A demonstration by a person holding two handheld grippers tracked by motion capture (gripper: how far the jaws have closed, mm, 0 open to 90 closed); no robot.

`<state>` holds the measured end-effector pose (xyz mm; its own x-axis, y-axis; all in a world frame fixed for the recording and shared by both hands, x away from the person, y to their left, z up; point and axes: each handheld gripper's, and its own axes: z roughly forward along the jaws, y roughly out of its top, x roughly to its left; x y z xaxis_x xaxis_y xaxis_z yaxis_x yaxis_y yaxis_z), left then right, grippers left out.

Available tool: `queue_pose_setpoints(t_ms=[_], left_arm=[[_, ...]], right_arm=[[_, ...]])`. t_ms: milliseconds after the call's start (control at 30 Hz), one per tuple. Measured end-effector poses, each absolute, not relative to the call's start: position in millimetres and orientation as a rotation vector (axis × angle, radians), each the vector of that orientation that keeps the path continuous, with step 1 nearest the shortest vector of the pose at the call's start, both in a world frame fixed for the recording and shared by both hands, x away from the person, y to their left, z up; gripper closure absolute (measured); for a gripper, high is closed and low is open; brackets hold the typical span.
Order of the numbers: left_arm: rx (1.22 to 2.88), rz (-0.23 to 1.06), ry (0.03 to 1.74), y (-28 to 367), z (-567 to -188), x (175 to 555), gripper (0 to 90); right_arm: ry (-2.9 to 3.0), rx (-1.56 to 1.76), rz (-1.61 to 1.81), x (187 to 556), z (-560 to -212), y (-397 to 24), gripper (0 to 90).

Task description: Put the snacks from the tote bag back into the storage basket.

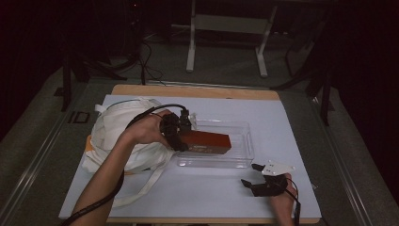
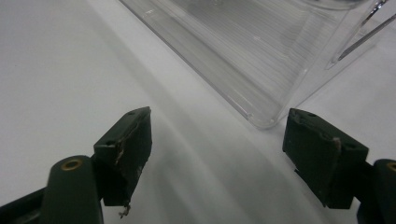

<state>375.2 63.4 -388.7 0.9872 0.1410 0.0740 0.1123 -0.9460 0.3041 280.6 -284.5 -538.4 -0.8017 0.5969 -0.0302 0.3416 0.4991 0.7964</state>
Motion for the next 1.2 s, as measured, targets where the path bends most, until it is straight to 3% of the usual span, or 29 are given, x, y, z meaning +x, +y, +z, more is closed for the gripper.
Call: queue_pose_setpoints(t_ms=[1200], left_arm=[[2.818, 0.130, 0.120, 51.7, -404.5, 370.9, 43.3]], right_arm=[[2.449, 0.783, 1.190, 280.0, -538.6, -283.6, 23.8]])
